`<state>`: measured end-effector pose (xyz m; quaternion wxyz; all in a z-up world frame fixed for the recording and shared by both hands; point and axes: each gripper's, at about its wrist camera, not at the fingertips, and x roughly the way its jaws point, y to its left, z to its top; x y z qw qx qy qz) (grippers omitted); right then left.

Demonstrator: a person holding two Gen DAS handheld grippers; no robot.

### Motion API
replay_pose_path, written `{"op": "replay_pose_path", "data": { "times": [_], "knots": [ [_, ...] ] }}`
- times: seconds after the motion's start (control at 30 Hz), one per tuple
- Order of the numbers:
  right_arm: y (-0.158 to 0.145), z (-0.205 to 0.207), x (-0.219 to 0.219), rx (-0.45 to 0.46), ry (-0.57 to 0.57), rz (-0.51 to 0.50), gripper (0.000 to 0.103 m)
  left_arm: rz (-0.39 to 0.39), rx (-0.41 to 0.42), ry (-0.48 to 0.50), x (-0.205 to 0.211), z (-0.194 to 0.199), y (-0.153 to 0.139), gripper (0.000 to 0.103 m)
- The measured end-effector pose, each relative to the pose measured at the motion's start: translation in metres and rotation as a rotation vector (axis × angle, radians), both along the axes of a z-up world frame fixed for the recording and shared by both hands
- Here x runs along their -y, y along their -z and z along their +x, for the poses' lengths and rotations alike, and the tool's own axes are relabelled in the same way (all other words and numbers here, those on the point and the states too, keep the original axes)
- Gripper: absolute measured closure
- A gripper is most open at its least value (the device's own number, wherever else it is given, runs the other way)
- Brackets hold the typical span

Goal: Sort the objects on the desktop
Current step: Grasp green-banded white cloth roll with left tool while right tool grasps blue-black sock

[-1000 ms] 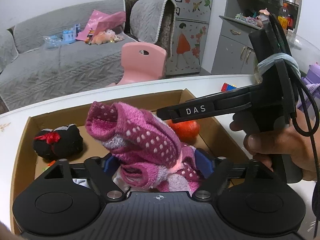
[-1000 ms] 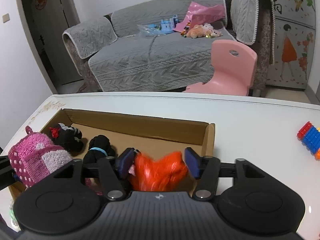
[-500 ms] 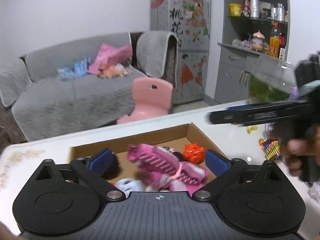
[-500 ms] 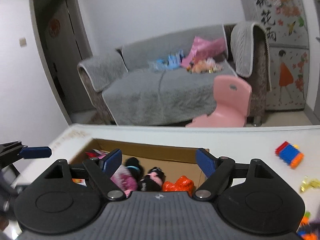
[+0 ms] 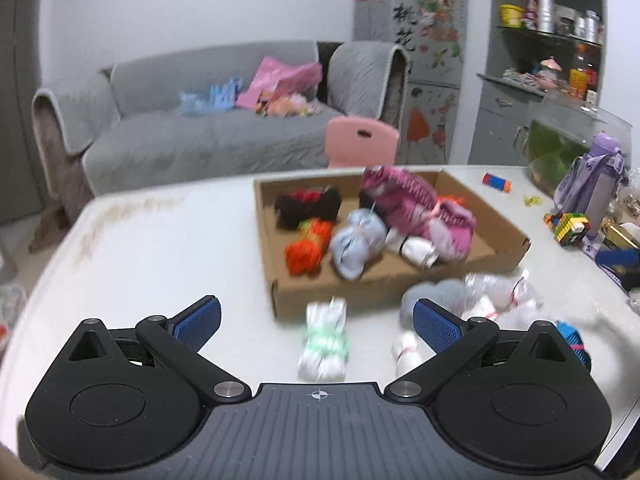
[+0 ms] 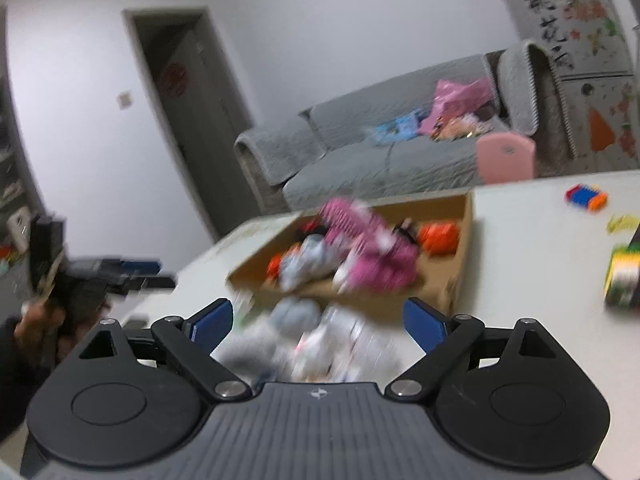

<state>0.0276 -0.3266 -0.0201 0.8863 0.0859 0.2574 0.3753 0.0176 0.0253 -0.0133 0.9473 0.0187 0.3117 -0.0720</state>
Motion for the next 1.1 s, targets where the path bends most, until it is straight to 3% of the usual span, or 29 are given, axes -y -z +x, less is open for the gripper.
{"op": "replay_pose_path", "data": {
  "times": [0.17, 0.4, 0.77, 0.97, 1.03, 1.07, 1.1],
  "knots": [
    [0.019, -0.004, -0.018, -0.027, -0.034, -0.046, 0.011, 0.063, -0.009, -0.003, 0.001, 0.002, 0.018, 0.000],
    [0.031, -0.007, -0.048, -0.003, -0.017, -0.186, 0.008, 0.079, -0.048, 0.031, 0.006, 0.017, 0.037, 0.000],
    [0.050, -0.013, -0.052, -0.026, 0.014, -0.248, 0.009, 0.126, -0.101, 0.067, 0.020, 0.045, 0.060, 0.001],
    [0.058, -0.018, -0.048, -0.051, 0.041, -0.260, 0.016, 0.142, -0.106, 0.088, 0.024, 0.053, 0.070, 0.003],
    [0.058, -0.017, -0.045, -0.064, 0.052, -0.236, 0.021, 0.148, -0.119, 0.101, 0.026, 0.055, 0.075, 0.009],
    [0.057, -0.016, -0.044, -0.071, 0.058, -0.226, 0.027, 0.127, -0.122, 0.111, 0.026, 0.055, 0.075, 0.017],
    [0.057, -0.015, -0.042, -0.080, 0.063, -0.214, 0.028, 0.088, -0.130, 0.116, 0.024, 0.056, 0.075, 0.039]
  ]
}}
